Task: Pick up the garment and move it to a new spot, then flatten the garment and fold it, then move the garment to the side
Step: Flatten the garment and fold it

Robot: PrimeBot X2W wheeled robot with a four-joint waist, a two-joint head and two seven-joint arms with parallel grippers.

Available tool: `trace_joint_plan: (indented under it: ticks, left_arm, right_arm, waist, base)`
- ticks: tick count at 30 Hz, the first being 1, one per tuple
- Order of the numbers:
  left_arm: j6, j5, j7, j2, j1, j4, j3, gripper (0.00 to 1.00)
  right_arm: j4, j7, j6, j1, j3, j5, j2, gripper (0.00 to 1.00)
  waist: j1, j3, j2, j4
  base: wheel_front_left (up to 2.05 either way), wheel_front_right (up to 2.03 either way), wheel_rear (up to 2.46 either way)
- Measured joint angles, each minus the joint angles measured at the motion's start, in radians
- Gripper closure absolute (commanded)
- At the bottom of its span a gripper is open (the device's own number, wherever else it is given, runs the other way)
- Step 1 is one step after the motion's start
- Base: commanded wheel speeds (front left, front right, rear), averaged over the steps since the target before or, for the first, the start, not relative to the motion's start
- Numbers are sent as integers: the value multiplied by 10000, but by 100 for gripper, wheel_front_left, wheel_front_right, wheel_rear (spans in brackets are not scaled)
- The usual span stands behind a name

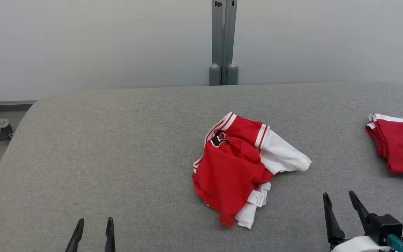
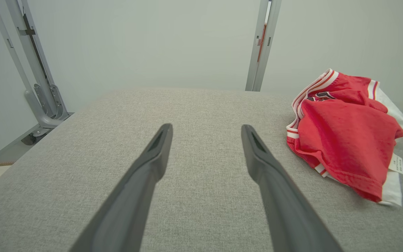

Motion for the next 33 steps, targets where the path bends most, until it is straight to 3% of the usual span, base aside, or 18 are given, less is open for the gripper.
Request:
trace_joint_plan:
  ticks: [12, 17, 24, 33]
  left_arm:
    - [-119, -102, -2, -33, -121, 71, 31, 0]
    - [-123, -207, -2, -36, -261, 84, -44, 0]
    - [-132, -336, 0, -42, -506, 196, -255, 0]
    - [-132, -531, -2, -44, -772, 268, -403, 0]
  right_arm:
    - [117, 0, 0, -33, 230, 2, -4, 0]
    - [982, 8, 0, -1274, 972, -608, 21, 0]
    - [2863, 2067, 0, -3865, 2090, -1488, -556, 0]
    - [4268, 4481, 0, -6008, 3994, -600, -2079, 0]
  waist:
    - [0, 229, 0, -201]
    - [0, 422, 0, -233]
    - [0, 620, 0, -45]
    - [0, 965, 0, 321]
  base:
    - [0, 0, 0]
    - [0, 0, 0]
    - [0, 0, 0]
    - [0, 0, 0]
